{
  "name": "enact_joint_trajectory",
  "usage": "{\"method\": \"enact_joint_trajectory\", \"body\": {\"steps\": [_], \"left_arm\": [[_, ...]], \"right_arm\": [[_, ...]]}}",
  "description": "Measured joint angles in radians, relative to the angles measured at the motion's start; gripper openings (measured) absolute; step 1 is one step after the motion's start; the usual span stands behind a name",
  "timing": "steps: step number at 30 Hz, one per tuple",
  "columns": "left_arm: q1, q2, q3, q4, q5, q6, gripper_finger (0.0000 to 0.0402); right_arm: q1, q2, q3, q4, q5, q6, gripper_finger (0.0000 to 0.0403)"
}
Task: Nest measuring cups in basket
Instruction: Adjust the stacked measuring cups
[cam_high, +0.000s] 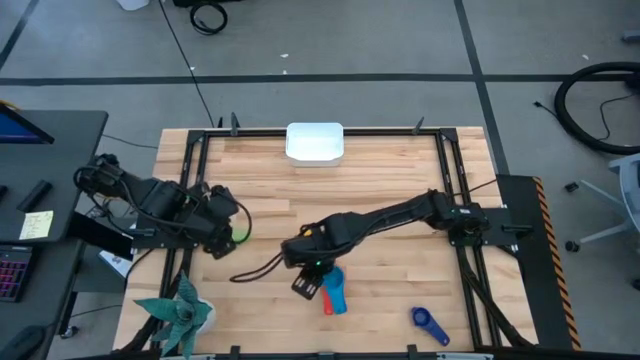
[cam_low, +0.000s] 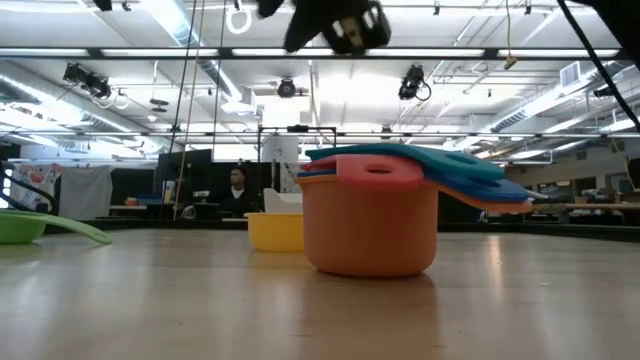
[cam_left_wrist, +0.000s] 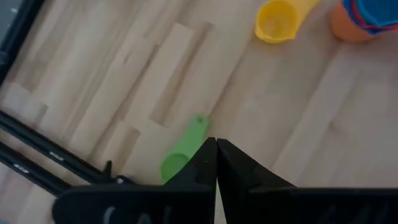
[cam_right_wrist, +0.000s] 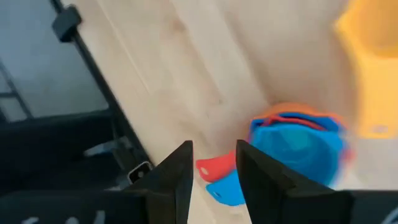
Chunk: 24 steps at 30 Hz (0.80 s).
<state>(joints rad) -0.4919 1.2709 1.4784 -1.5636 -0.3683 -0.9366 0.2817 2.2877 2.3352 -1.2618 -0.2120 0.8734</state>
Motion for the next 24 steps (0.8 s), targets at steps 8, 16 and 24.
{"method": "enact_joint_trajectory", "body": {"steps": [8, 16, 24], "left_arm": [[-0.106, 0.047, 0.001, 0.127, -0.029, -0.161, 0.0011], [-0.122, 0.264, 0.000, 0.257, -0.005, -0.238, 0.0011], [-0.103, 0.446, 0.000, 0.505, 0.090, -0.284, 0.0011]], "right_arm": [[0.060, -0.186, 0.000, -0.253, 0.336, 0.015, 0.0126], [0.103, -0.244, -0.079, -0.307, 0.435, 0.073, 0.0124], [0.124, -0.248, -0.289, -0.305, 0.344, -0.039, 0.0124]]}}
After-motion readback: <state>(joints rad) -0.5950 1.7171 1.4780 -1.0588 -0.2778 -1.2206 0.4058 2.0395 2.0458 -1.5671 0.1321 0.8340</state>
